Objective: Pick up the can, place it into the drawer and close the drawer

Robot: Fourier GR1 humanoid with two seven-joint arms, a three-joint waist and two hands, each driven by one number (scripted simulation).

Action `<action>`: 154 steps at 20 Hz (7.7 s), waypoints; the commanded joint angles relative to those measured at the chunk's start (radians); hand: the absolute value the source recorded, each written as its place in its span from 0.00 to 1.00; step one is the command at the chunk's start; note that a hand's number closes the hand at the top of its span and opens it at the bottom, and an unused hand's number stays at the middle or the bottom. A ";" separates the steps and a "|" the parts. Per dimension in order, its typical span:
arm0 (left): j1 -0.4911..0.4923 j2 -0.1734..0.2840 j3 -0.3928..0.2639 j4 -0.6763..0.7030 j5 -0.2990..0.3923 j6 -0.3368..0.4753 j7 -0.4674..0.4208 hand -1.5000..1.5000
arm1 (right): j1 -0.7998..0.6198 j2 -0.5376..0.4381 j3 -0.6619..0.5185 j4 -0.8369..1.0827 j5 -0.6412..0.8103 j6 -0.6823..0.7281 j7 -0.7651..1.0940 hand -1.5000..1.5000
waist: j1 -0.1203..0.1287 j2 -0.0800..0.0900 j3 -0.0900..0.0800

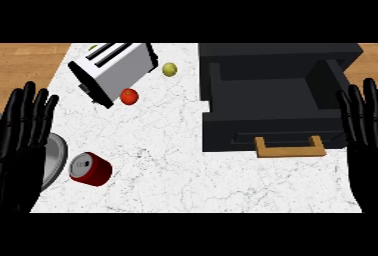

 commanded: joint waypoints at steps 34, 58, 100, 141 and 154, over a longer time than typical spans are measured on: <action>0.179 0.567 0.435 0.363 1.045 -0.729 0.279 0.00 | 0.351 -0.081 -0.357 -0.031 -0.306 0.185 0.131 0.00 | 0.007 0.053 -0.025; 0.050 0.286 0.266 0.463 0.709 -0.667 0.305 0.00 | 0.435 -0.060 -0.538 -0.074 -0.447 0.342 0.149 0.00 | 0.009 0.053 -0.026; -0.259 0.224 0.274 1.459 0.033 -0.676 -0.481 0.00 | 0.429 -0.026 -0.690 -0.162 -0.567 0.440 0.274 0.00 | -0.001 0.056 -0.027; -0.426 -0.087 0.119 0.918 0.315 0.009 -0.189 1.00 | 0.492 0.071 -0.723 -0.218 -0.591 0.492 0.297 0.00 | 0.015 0.048 -0.025; -0.607 -0.087 -0.101 0.686 0.269 0.358 0.103 1.00 | 0.459 0.031 -0.762 -0.178 -0.622 0.493 0.306 0.00 | 0.006 0.051 -0.025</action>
